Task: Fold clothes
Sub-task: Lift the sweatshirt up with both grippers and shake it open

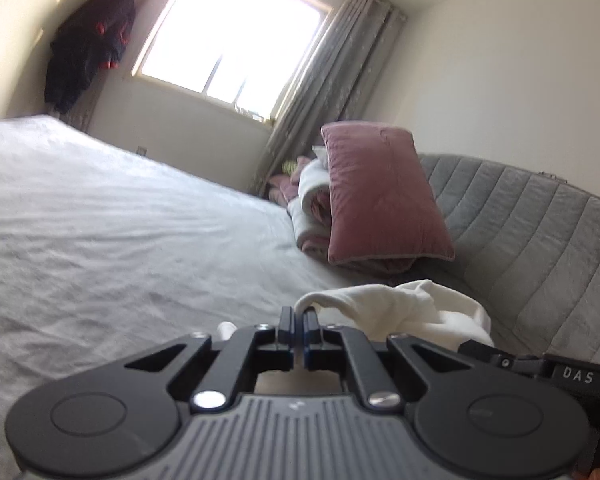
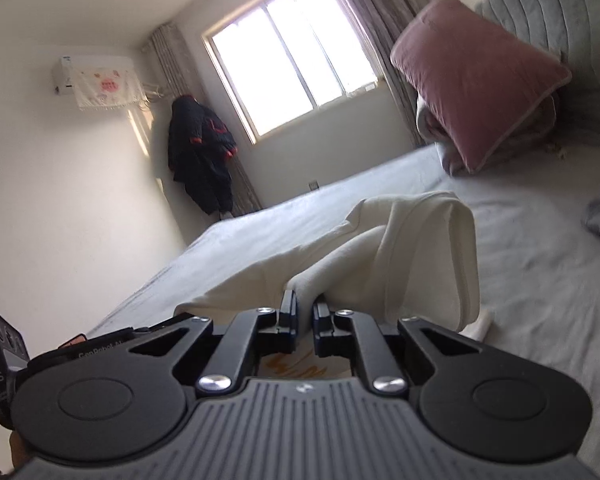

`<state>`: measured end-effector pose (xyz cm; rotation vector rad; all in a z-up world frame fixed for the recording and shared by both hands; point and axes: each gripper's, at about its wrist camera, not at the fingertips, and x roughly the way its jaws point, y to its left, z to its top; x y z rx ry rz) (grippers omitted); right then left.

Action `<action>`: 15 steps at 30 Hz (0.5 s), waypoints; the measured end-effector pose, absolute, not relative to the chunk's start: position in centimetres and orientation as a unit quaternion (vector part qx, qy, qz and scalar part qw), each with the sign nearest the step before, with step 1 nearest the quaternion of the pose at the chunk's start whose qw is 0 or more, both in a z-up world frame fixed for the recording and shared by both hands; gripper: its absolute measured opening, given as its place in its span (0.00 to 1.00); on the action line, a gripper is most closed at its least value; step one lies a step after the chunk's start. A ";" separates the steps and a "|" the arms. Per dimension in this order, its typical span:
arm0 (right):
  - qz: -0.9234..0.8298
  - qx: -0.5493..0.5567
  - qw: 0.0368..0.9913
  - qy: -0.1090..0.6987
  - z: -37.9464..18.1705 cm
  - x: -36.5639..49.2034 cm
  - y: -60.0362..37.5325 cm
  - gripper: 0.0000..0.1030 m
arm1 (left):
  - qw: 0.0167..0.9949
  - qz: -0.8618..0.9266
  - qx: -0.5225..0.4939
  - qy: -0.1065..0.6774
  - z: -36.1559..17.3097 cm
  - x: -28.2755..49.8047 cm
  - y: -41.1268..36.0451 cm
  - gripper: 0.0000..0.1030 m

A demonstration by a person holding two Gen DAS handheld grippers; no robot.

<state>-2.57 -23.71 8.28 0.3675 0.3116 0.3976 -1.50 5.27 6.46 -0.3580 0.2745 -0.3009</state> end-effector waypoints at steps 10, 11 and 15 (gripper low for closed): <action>0.172 0.118 0.972 0.106 12.9 -5.0 -23.6 0.08 | 0.988 -0.123 -0.081 0.056 15.3 -6.3 5.0 0.03; 0.174 0.113 0.973 0.102 13.0 -5.0 -23.7 0.08 | 0.989 -0.118 -0.070 0.052 16.0 -6.5 4.9 0.03; 0.180 0.092 0.975 0.096 14.0 -4.3 -22.5 0.08 | 0.994 -0.088 -0.037 0.044 17.9 -6.4 5.0 0.03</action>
